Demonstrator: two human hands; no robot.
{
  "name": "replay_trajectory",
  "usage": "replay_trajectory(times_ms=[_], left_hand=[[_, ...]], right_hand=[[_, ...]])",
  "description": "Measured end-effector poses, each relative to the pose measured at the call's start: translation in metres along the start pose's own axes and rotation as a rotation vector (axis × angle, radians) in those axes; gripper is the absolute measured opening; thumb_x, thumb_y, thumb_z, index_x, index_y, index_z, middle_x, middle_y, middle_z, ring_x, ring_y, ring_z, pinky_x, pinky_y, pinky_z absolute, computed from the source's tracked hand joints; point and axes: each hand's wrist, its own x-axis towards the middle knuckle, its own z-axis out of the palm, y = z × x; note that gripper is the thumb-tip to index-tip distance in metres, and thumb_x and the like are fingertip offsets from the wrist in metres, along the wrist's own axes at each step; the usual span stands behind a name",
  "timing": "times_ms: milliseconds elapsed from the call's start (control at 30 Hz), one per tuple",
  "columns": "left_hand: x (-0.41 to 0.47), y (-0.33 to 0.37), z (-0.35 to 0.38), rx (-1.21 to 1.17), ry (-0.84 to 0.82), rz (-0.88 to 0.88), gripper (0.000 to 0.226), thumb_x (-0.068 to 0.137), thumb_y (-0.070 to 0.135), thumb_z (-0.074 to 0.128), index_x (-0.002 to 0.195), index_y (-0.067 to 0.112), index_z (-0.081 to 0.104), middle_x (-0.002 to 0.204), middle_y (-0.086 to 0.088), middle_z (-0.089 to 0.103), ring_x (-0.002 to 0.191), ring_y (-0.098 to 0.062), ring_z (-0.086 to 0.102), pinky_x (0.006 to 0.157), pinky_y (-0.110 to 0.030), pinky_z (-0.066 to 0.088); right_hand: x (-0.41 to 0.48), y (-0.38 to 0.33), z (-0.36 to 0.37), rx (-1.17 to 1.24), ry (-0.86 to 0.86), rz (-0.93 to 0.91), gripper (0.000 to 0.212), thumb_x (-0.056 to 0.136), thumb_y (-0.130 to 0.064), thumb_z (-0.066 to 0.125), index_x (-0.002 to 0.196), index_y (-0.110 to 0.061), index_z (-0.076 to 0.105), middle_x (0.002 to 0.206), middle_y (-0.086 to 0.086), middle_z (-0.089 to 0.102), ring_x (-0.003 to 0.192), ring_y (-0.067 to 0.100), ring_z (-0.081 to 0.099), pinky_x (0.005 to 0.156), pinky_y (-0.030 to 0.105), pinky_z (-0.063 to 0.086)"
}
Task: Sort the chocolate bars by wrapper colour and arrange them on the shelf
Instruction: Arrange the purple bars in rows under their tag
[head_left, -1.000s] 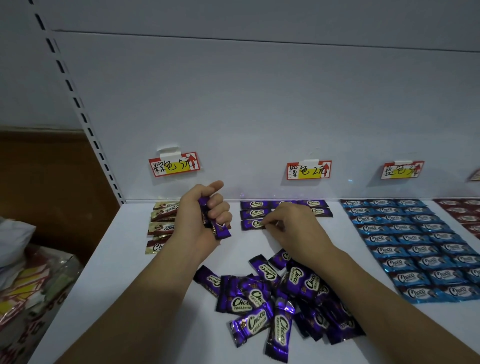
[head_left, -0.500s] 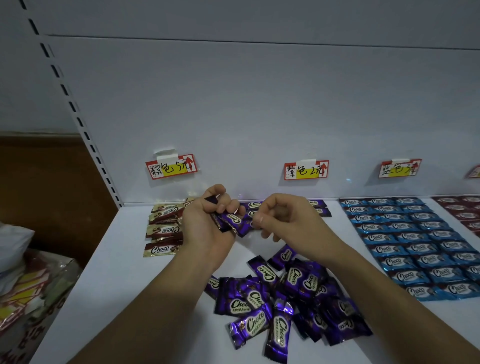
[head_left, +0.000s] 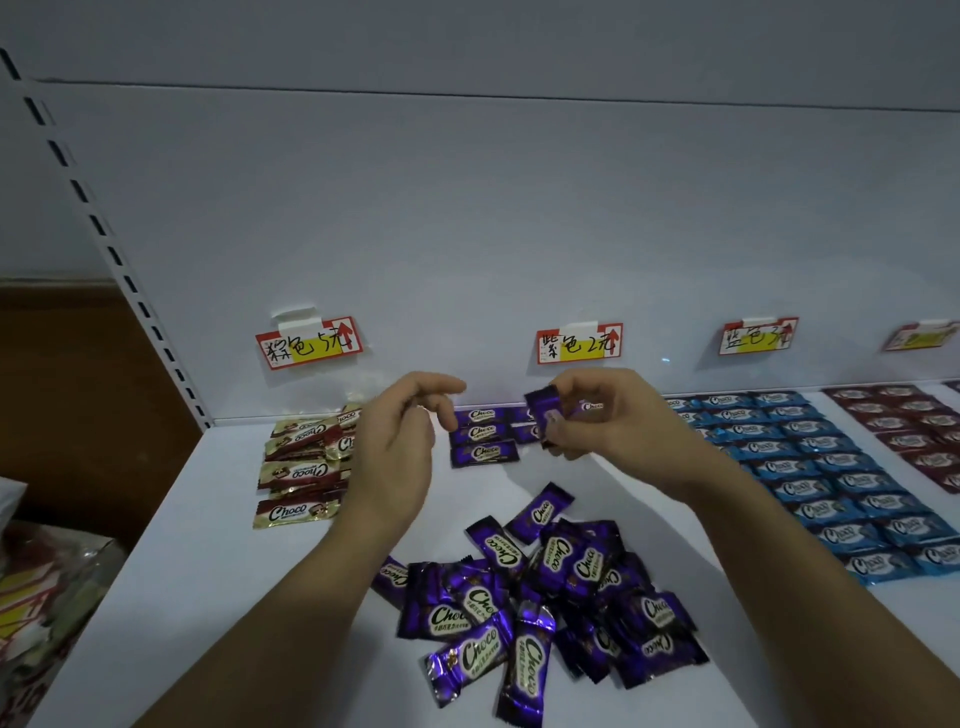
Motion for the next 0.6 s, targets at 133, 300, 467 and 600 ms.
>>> replay_trajectory(times_ms=[133,300,467,600], left_hand=[[-0.007,-0.010,0.006,0.567,-0.178,0.276,0.027,0.096,0.008,0.052,0.102,0.020,0.076,0.085,0.015,0.064,0.072,-0.002,0.057,0.066,-0.016,0.044],[-0.004,-0.023,0.015,0.790,-0.298,0.314,0.020,0.098,0.023,0.062,0.113,0.025,0.075,0.102,0.013,0.061,0.081,-0.004,0.058,0.076,-0.026,0.051],[-0.002,-0.023,0.016,0.860,-0.335,0.249,0.020,0.098,0.030,0.063,0.115,0.028,0.074,0.109,0.014,0.059,0.088,-0.005,0.056,0.078,-0.026,0.050],[-0.002,-0.022,0.016,0.867,-0.355,0.202,0.022,0.099,0.029,0.061,0.117,0.028,0.073,0.112,0.014,0.059,0.092,-0.007,0.057,0.079,-0.029,0.052]], right_hand=[[0.002,0.011,-0.019,-0.444,0.100,-0.045,0.022,0.080,-0.013,0.083,0.083,-0.028,0.068,0.083,-0.009,0.073,0.081,0.005,0.070,0.072,0.027,0.059],[0.007,0.020,-0.015,-0.692,-0.001,-0.078,0.018,0.079,-0.016,0.084,0.093,-0.026,0.078,0.085,-0.014,0.064,0.073,0.000,0.060,0.066,0.008,0.042],[0.008,0.028,-0.019,-0.745,-0.163,0.015,0.023,0.078,-0.028,0.085,0.100,-0.029,0.076,0.089,-0.015,0.066,0.076,0.003,0.060,0.063,0.010,0.042],[0.012,0.040,-0.024,-0.643,0.063,-0.062,0.008,0.088,-0.025,0.077,0.095,-0.028,0.076,0.087,-0.014,0.066,0.079,0.004,0.061,0.070,0.019,0.047]])
